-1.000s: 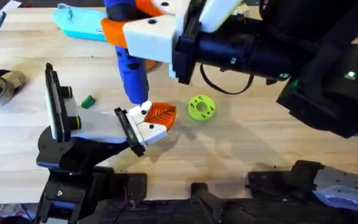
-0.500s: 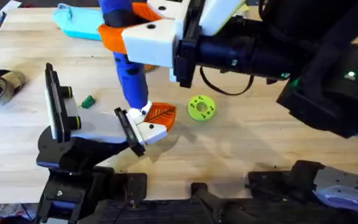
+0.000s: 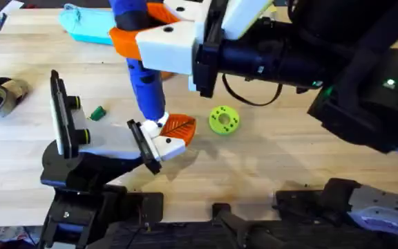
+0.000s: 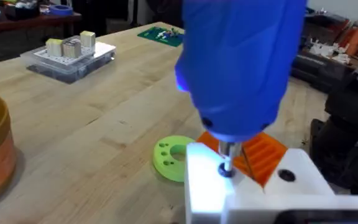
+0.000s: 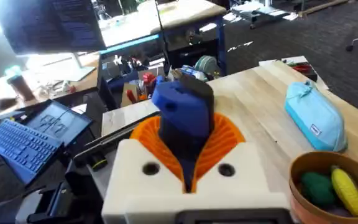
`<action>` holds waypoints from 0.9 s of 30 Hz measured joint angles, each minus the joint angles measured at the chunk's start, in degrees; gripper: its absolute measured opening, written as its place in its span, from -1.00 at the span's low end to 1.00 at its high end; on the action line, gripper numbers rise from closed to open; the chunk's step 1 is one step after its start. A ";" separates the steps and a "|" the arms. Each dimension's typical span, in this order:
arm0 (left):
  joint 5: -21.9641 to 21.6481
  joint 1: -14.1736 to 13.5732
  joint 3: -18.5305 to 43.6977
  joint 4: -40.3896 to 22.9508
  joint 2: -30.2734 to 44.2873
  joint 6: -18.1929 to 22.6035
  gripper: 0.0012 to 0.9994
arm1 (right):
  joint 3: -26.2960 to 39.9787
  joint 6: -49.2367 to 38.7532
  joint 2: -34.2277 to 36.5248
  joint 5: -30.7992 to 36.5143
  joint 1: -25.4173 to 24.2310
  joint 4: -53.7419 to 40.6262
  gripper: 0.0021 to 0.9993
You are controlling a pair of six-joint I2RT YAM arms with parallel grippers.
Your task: Pick up the gripper from the table and insert it into the empty holder that is missing its gripper. Then pick up a screw, insert it into the mounting hole, and use the screwdriver to tighten it. Finally, clean up the table by picking up the vegetable and placing it into the bucket.
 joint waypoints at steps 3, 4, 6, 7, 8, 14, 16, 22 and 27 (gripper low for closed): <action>0.00 0.00 0.00 0.00 0.00 0.00 -0.97 | 0.00 -0.03 -0.02 0.00 -0.08 0.00 -0.92; 0.00 0.00 0.00 0.00 0.00 0.00 -0.97 | 0.00 -0.03 0.00 0.00 -0.10 -0.05 -0.92; 0.00 0.00 0.00 0.00 0.00 0.00 -0.97 | 0.00 -0.03 -0.02 -0.02 -0.19 -0.18 -0.92; -0.02 0.00 0.00 0.00 0.00 0.00 -0.97 | 0.00 -0.03 -0.02 -0.02 -0.21 -0.23 -0.92; 0.00 0.00 0.00 0.00 0.00 0.00 -0.97 | 0.00 -0.05 -0.02 -0.02 -0.25 -0.24 -0.92; 0.00 0.00 0.00 0.00 0.00 0.00 -0.97 | 0.00 -0.21 -0.02 -0.08 -0.48 -0.26 -0.93; -0.01 0.00 0.00 0.00 0.00 0.00 -0.97 | 0.00 -0.21 0.00 -0.15 -0.57 -0.45 -0.93; 0.00 0.00 0.00 0.00 0.00 0.00 -0.97 | 0.00 -0.21 -0.02 -0.17 -0.74 -1.04 -0.93; 0.00 0.00 0.00 0.00 0.00 0.00 -0.97 | 0.00 -0.21 -0.02 -0.17 -0.74 -1.49 -0.93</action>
